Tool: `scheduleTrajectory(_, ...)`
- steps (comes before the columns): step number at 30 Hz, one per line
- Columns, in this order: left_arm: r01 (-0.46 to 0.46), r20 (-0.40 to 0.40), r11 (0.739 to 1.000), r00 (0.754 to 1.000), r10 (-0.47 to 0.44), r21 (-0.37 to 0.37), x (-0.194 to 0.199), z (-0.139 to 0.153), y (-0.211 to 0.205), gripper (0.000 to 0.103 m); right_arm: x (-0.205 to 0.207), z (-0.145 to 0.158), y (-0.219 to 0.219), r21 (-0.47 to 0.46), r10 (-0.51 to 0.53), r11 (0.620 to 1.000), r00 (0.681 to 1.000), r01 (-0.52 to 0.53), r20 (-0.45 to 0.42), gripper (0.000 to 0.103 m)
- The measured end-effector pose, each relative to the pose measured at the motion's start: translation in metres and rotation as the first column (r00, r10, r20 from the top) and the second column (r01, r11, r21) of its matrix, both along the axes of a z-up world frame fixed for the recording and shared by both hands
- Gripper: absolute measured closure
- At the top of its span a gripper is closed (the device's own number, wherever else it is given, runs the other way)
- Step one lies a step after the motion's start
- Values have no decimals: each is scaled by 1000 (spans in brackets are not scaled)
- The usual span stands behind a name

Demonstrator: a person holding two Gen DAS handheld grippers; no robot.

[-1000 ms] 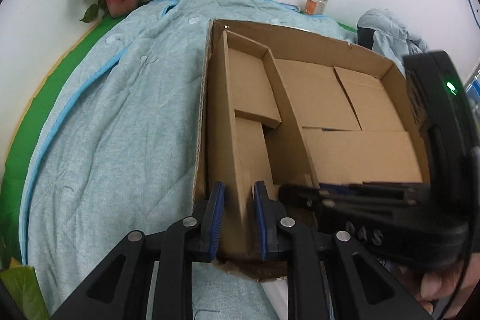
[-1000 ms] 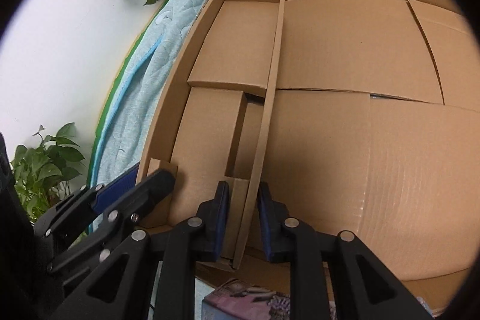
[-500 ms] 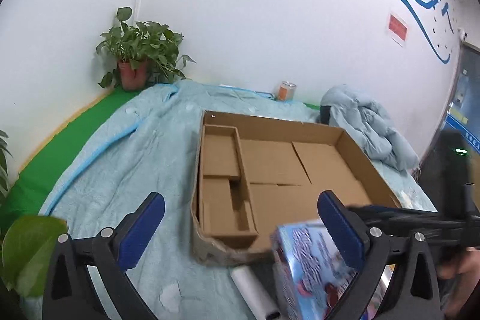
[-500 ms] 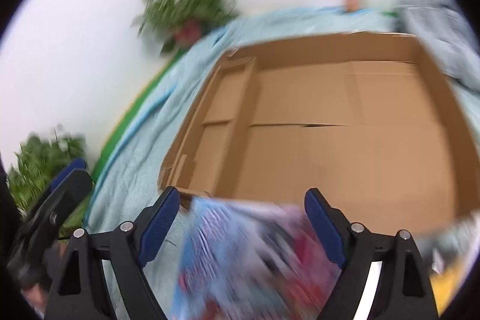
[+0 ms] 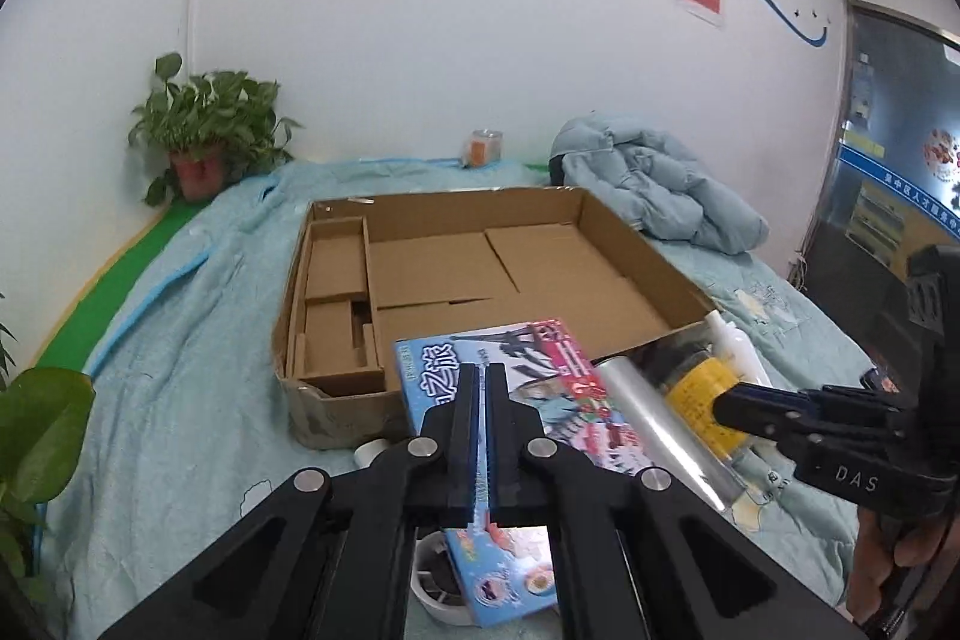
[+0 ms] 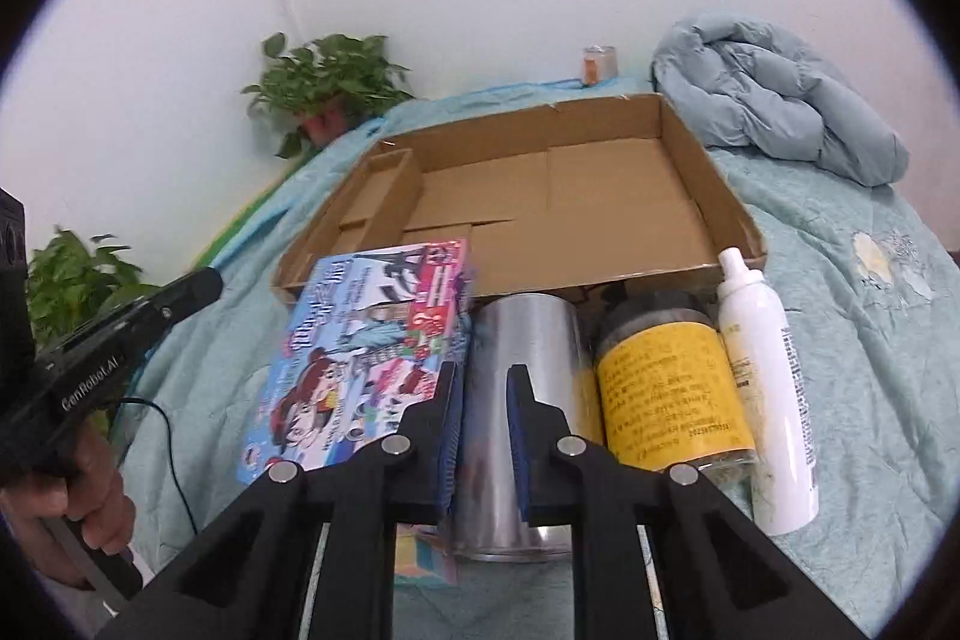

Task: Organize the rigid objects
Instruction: 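Grasp the blue board-game box with the right tool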

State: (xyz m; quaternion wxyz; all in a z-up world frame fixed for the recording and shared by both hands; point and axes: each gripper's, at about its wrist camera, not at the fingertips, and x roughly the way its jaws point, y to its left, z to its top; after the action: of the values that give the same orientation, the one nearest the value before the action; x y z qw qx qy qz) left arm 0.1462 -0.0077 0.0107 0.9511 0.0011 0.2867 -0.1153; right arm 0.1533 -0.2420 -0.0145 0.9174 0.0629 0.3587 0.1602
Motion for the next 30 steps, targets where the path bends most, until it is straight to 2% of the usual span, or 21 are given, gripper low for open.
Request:
scheduleTrajectory(1,5,-12,1000,1000,-5,-17,-3,1,-1,58,-2,0,-1,8,24,1000,1000,-24,3,52)
scheduleTrajectory(2,2,-37,999,999,-4,-41,-5,2,0,0,-3,2,-1,20,40,999,999,-41,17,5)
scheduleTrajectory(3,-22,-36,998,999,20,-64,-8,2,2,4,-6,3,-1,32,50,998,998,-51,42,1)
scheduleTrajectory(4,-33,-24,996,999,31,-86,-10,2,4,0,-9,5,-3,27,60,998,996,-62,69,1)
scheduleTrajectory(6,-26,-54,996,998,21,-91,-6,-3,5,1,-6,7,3,1,90,996,993,-91,80,1)
scheduleTrajectory(8,-24,-93,996,996,15,-90,4,-10,7,1,0,3,9,-14,128,992,991,-128,48,1)
scheduleTrajectory(12,8,-166,983,985,-38,-182,21,-21,17,1,11,-11,22,-17,194,981,981,-195,-18,1)
scheduleTrajectory(16,20,-270,964,958,-94,-265,46,-39,26,1,20,-25,33,6,275,961,959,-275,-72,1)
scheduleTrajectory(21,-23,-389,930,912,-131,-367,77,-66,36,1,39,-41,47,48,334,943,931,-330,-150,1)
scheduleTrajectory(26,-17,-456,926,874,-170,-377,94,-89,31,3,52,-46,55,58,358,934,914,-354,-190,1)
scheduleTrajectory(28,-4,-464,939,870,-166,-343,95,-92,27,3,55,-48,61,61,375,927,904,-370,-207,1)
scheduleTrajectory(30,-4,-500,965,856,-132,-262,99,-99,19,14,56,-51,64,67,375,927,900,-369,-223,0)
